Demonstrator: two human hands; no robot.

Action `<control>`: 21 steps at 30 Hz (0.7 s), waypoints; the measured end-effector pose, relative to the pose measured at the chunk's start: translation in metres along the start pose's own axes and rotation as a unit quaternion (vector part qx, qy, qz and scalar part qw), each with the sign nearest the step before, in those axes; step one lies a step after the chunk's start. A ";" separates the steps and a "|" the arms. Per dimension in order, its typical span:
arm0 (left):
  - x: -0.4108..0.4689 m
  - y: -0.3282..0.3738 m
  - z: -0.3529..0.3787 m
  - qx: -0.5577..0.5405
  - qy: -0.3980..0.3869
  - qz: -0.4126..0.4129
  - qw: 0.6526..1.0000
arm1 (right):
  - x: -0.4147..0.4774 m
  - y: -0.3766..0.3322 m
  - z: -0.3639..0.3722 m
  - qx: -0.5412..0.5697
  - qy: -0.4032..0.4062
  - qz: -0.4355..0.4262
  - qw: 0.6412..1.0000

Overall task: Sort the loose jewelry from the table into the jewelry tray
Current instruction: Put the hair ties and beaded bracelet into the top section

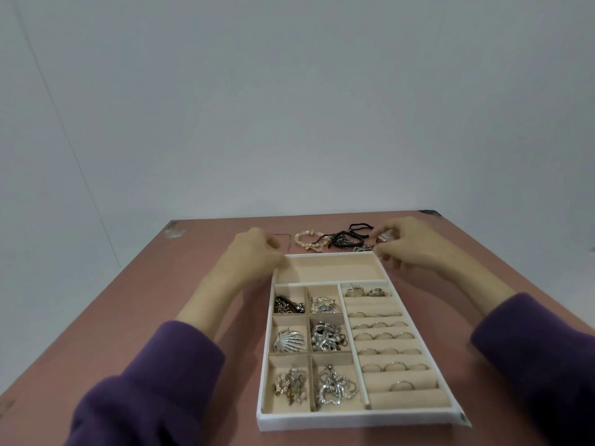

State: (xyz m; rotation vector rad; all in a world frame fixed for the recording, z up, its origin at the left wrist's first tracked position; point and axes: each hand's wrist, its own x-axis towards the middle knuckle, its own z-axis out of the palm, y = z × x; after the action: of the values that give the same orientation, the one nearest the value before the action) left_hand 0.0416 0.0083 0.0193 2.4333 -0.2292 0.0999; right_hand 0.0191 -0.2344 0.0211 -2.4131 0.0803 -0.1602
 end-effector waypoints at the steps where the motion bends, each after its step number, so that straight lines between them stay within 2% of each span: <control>1: 0.004 0.001 0.000 -0.005 0.023 0.015 1.000 | 0.008 0.001 0.001 -0.032 0.033 -0.032 0.998; 3: 0.009 0.004 0.003 -0.041 0.068 0.047 0.996 | 0.022 -0.001 0.006 -0.070 0.065 -0.083 0.992; 6: 0.015 0.007 0.014 -0.111 0.108 0.060 0.986 | 0.036 -0.008 0.016 -0.124 0.029 -0.124 0.984; 9: 0.019 0.007 0.022 -0.129 0.125 0.073 0.981 | 0.048 -0.011 0.024 -0.209 0.010 -0.118 0.971; 14: 0.024 0.003 0.022 -0.129 0.144 0.093 0.977 | 0.056 -0.012 0.029 -0.247 0.021 -0.103 0.963; 17: 0.025 0.002 0.022 -0.128 0.152 0.093 0.976 | 0.057 -0.011 0.027 -0.228 0.057 -0.118 0.965; 21: 0.022 0.002 0.022 -0.127 0.155 0.097 0.975 | 0.056 -0.013 0.016 -0.140 0.135 -0.134 0.972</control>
State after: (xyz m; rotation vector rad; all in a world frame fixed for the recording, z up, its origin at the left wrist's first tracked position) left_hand 0.0627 -0.0099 0.0065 2.1016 -0.3167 0.5027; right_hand 0.0769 -0.2198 0.0230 -2.6599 -0.1079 -0.6412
